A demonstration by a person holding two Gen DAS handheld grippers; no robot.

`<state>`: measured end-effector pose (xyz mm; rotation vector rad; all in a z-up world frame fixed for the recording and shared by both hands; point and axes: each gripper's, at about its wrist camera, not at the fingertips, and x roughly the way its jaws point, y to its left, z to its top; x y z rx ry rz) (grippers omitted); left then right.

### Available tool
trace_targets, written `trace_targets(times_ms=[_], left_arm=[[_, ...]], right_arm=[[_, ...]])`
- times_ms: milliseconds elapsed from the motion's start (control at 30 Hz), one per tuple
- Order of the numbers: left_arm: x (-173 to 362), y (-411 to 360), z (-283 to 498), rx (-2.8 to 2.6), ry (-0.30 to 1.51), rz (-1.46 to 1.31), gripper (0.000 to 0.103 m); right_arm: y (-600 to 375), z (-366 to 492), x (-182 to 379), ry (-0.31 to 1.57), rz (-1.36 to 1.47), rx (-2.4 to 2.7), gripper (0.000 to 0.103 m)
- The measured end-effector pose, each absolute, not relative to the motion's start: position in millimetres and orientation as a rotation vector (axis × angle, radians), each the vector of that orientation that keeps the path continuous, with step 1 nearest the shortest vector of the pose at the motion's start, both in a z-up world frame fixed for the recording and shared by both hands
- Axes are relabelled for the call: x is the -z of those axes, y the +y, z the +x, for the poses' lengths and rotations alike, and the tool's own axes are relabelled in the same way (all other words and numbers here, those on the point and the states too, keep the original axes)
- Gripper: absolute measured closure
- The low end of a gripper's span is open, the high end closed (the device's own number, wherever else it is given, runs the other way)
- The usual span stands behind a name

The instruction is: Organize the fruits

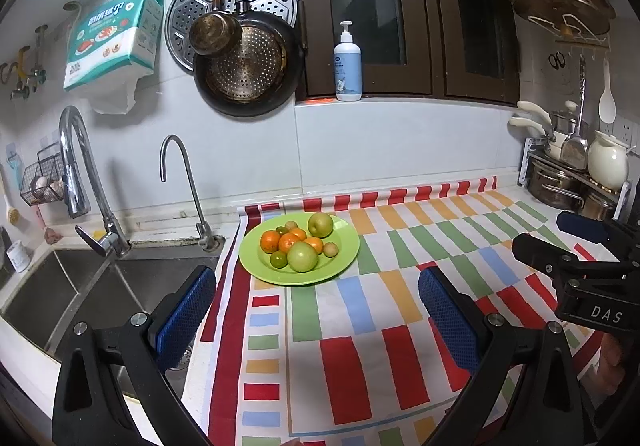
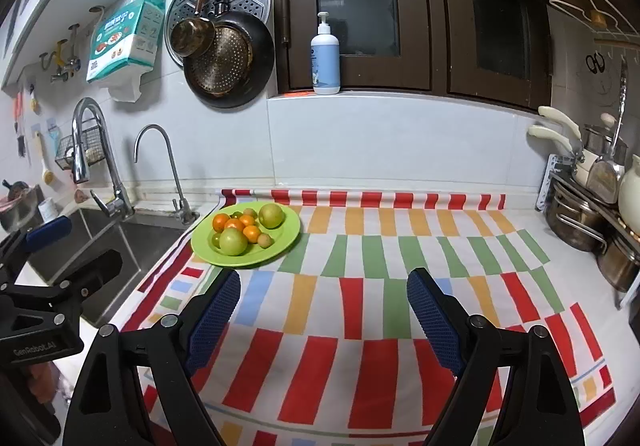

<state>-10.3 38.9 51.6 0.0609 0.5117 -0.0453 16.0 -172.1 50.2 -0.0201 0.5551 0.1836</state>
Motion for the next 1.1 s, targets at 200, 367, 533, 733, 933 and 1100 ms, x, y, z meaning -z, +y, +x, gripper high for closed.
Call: trace_targets(times_ms=[200, 367, 533, 733, 933, 1100], left_arm=[[-51.8, 39.2, -9.7, 0.038, 0.511, 0.060, 0.000], [-51.7, 39.9, -9.7, 0.039, 0.513, 0.058, 0.000], [-51.7, 39.9, -9.4, 0.041, 0.514, 0.058, 0.000], [-51.0, 40.3, -8.0, 0.040, 0.514, 0.059, 0.000], [-50.7, 40.9, -6.8, 0.055, 0.508, 0.053, 0.000], [-49.2, 39.8, -2.4, 0.057, 0.517, 0.052, 0.000]], right_arm=[[-171.8, 16.7, -50.4, 0.555, -0.022, -0.186, 0.017], [-170.4, 17.6, -50.3, 0.559, -0.025, -0.188, 0.017], [-169.7, 19.8, -49.2, 0.566, -0.027, -0.190, 0.017], [-168.5, 19.8, -48.9, 0.566, -0.029, -0.187, 0.017], [-167.6, 20.8, -47.9, 0.572, -0.031, -0.187, 0.017], [-167.4, 24.3, -46.8, 0.579, -0.030, -0.185, 0.017]])
